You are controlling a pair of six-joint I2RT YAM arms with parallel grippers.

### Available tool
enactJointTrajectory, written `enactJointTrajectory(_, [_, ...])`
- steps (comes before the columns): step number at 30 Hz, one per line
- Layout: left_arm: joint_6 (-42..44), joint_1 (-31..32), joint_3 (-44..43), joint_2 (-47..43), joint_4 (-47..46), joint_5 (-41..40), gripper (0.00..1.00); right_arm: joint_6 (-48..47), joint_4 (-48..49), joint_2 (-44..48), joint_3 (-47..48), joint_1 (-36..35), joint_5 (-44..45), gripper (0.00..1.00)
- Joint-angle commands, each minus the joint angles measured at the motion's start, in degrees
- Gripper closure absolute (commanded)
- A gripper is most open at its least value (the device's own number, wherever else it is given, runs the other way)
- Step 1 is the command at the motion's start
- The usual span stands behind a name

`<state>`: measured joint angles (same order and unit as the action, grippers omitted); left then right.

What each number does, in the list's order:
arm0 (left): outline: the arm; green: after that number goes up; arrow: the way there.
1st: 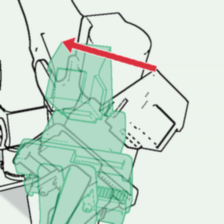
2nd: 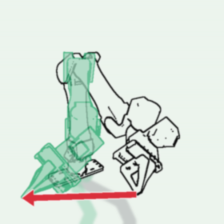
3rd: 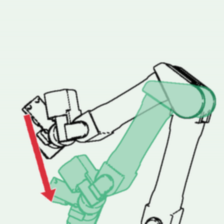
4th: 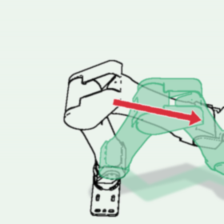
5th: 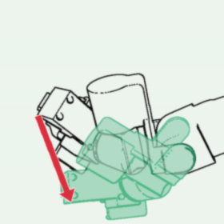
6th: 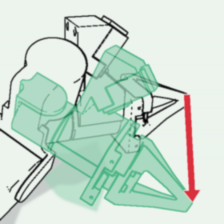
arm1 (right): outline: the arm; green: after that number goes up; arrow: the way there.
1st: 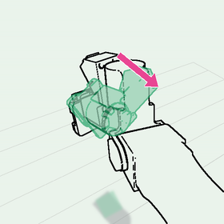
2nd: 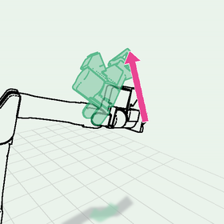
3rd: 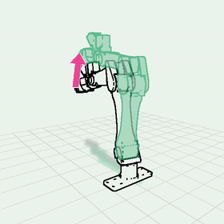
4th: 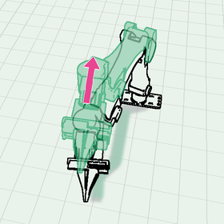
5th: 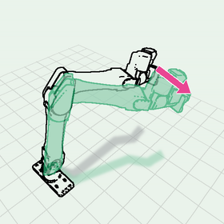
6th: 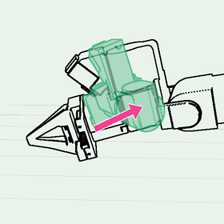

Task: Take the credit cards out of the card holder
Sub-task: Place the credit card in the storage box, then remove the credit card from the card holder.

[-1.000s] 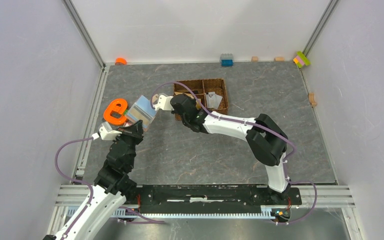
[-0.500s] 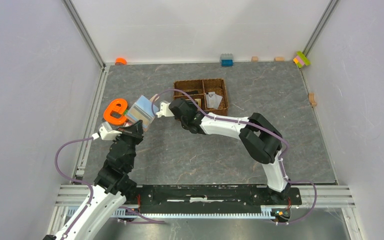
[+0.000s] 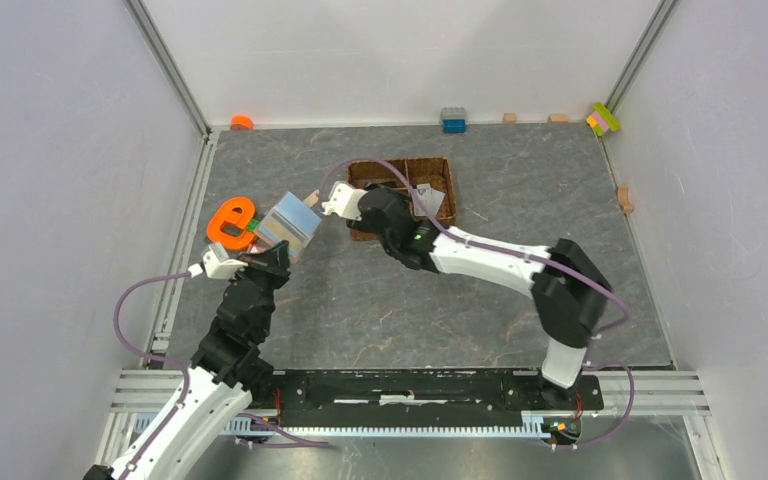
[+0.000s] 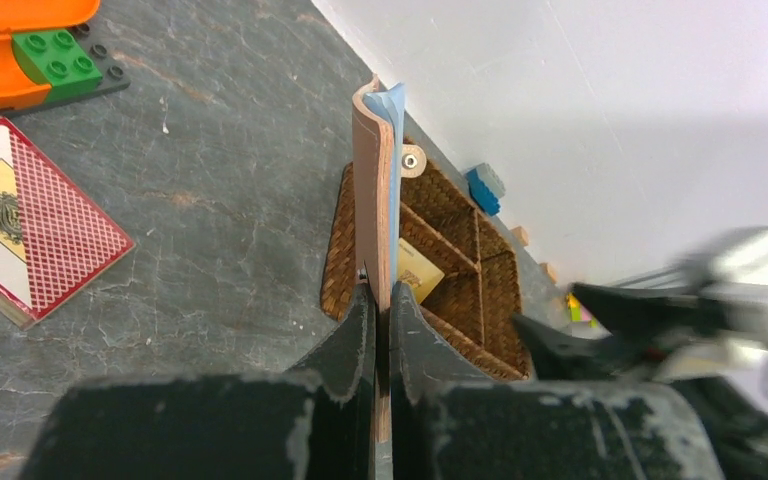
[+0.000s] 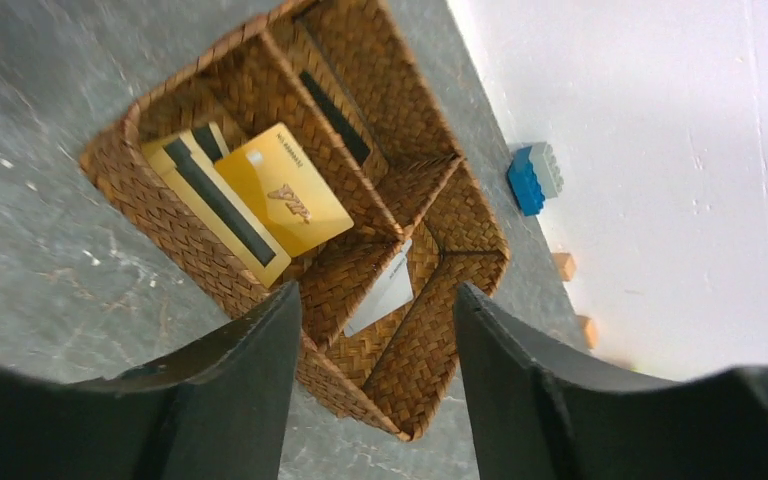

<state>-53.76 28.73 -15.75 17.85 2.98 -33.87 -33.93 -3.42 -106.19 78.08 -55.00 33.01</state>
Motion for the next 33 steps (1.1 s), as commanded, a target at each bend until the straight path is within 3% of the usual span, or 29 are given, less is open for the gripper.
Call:
enactJointTrajectory(1, [0.4, 0.1, 0.4, 2.8, -6.7, 1.9, 0.98, 13.1, 5.4, 9.5, -4.0, 0.0, -7.0, 0.35])
enactJointTrajectory(5, [1.8, 0.0, -0.9, 5.9, -7.8, 5.3, 0.98, 21.8, 2.2, 13.6, -2.5, 0.1, -4.2, 0.34])
enactJointTrajectory(8, [2.8, 0.0, -1.1, 7.6, -9.7, 7.7, 0.98, 31.2, 8.7, 20.3, -11.0, 0.1, -6.1, 0.27])
enactJointTrajectory(13, [0.5, 0.1, -2.7, 11.7, -11.9, 16.1, 0.98, 42.2, 12.1, 26.4, -20.7, 0.1, -12.6, 0.28])
enactJointTrajectory(15, [-0.4, 0.0, -4.8, 14.4, -11.7, 21.9, 0.98, 42.6, 15.7, 28.4, -27.0, 0.2, -12.4, 0.27])
enactJointTrajectory(19, [-4.1, 0.0, -5.6, 18.3, -11.8, 30.4, 0.98, 42.1, 32.7, 34.9, -45.8, 0.4, -10.4, 0.27])
enactJointTrajectory(21, [-6.1, 0.0, -2.5, 19.7, -17.4, 32.9, 0.98, 42.8, 39.6, 37.1, -52.9, 1.6, -10.4, 0.28])
enactJointTrajectory(26, [-4.9, 0.1, 4.2, 22.4, -28.2, 35.2, 0.98, 40.2, 31.5, 41.8, -52.4, 2.8, -12.5, 0.29])
enactJointTrajectory(30, [2.1, 0.2, 4.4, 21.8, -28.2, 36.9, 0.98, 40.5, 36.6, 43.7, -55.2, 2.8, -18.2, 0.29])
enactJointTrajectory(33, [4.5, 0.2, 4.9, 21.3, -28.9, 38.1, 0.98, 40.6, 34.3, 42.1, -52.5, 2.8, -21.5, 0.3])
